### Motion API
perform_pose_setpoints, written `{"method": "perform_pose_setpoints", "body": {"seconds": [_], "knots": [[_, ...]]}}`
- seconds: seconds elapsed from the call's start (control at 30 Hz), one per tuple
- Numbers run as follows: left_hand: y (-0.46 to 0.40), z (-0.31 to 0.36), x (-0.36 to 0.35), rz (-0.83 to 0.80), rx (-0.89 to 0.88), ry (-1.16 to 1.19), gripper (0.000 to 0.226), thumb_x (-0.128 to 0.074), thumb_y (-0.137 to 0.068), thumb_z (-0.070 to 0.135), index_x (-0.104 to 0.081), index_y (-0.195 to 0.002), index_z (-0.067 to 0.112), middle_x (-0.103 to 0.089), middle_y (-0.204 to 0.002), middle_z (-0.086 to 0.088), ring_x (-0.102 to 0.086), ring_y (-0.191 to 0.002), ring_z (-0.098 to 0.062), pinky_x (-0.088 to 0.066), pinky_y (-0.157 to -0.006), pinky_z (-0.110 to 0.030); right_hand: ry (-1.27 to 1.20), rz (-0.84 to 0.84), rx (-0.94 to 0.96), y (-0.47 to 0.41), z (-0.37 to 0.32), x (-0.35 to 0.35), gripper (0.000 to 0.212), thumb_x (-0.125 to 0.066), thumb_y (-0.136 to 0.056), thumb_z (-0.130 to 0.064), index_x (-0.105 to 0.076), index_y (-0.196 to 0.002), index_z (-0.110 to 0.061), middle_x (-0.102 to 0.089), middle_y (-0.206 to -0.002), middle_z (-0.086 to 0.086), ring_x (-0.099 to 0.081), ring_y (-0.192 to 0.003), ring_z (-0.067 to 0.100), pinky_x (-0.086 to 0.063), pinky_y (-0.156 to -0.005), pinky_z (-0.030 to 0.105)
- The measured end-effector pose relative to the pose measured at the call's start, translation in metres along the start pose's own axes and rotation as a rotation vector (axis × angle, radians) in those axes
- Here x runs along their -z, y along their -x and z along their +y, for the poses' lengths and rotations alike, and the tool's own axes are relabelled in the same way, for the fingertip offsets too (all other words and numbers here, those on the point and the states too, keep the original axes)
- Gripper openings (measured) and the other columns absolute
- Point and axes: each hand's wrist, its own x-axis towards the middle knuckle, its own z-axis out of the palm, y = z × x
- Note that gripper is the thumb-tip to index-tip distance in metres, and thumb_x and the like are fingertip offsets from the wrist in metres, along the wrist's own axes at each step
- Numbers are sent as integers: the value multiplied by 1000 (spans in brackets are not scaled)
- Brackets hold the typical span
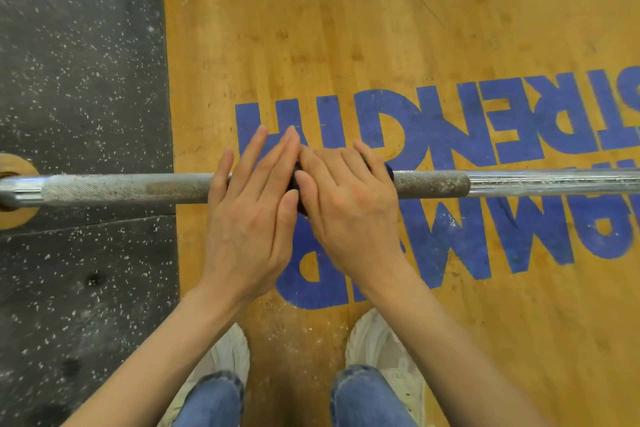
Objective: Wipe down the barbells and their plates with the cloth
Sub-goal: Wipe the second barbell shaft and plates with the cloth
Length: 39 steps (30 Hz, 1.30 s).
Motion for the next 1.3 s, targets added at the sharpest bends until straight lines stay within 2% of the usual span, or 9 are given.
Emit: {"method": "perform_pose_setpoints", "body": {"seconds": [0.2, 0.37, 0.47, 0.53, 0.7, 0.87, 1.03, 1.2, 1.3], "knots": [[0, -2, -4, 3, -14, -63, 55, -15, -107, 27, -41, -152, 9, -40, -158, -1, -27, -151, -19, -10, -124, -36, -9, 51, -185, 4, 2, 8, 47, -28, -110, -28, -72, -101, -13, -70, -93, -1, -63, -90, 24, -39, -106, 41], [-1, -4, -5, 5, -19, -89, 56, -14, -106, 26, -43, -151, 9, -41, -157, -1, -28, -151, -20, -11, -122, -37, 46, 11, -43, 9, 22, 11, 45, -28, -110, -30, -69, -101, -14, -67, -94, -1, -61, -92, 25, -38, -107, 41], [-3, -3, -4, -16, -7, -111, 56, -14, -106, 27, -46, -150, 13, -43, -156, 2, -29, -150, -18, -10, -123, -35, 48, 38, -226, 22, 41, 23, 48, -24, -110, -31, -69, -111, -15, -66, -110, -1, -57, -113, 26, -32, -114, 45], [-5, -1, -5, -6, 6, -101, 56, -14, -106, 27, -50, -147, 15, -46, -154, 3, -31, -149, -18, -10, -123, -34, -8, 48, -329, 16, 18, 15, 49, -23, -110, -32, -70, -109, -16, -67, -111, -3, -56, -114, 24, -30, -115, 46], [-8, -3, -6, 15, 6, -106, 51, -23, -104, 21, -55, -143, 13, -50, -151, 1, -36, -147, -21, -11, -123, -35, -7, -13, -71, 15, 34, 15, 46, -26, -110, -31, -68, -118, -13, -67, -114, 1, -59, -114, 26, -32, -114, 42], [-15, -1, -9, 24, 25, -108, 50, -24, -104, 21, -58, -139, 13, -53, -148, 1, -38, -145, -21, -12, -122, -35, -54, 57, -332, 11, 28, 13, 40, -31, -108, -28, -68, -114, -13, -64, -118, 0, -52, -123, 25, -22, -121, 45], [-22, -7, -8, 16, 42, -134, 49, -24, -106, 23, -58, -139, 13, -54, -147, 2, -40, -144, -22, -15, -121, -37, -72, 6, -67, 6, 32, 7, 47, -27, -110, -31, -66, -126, -10, -65, -125, 4, -54, -126, 28, -26, -119, 43], [-32, -6, -10, 26, 42, -150, 47, -27, -105, 23, -60, -137, 11, -56, -145, 0, -42, -142, -23, -16, -120, -38, -79, 132, -359, 4, 42, 5, 41, -32, -108, -27, -65, -124, -9, -63, -129, 5, -45, -135, 27, -12, -125, 44], [-39, -8, -11, 31, 66, -150, 47, -27, -106, 24, -64, -132, 12, -60, -141, 1, -46, -140, -22, -19, -118, -38, -139, 108, -204, -6, 6, -11, 40, -35, -108, -25, -65, -128, -9, -64, -132, 5, -45, -135, 26, -12, -125, 44]]}}
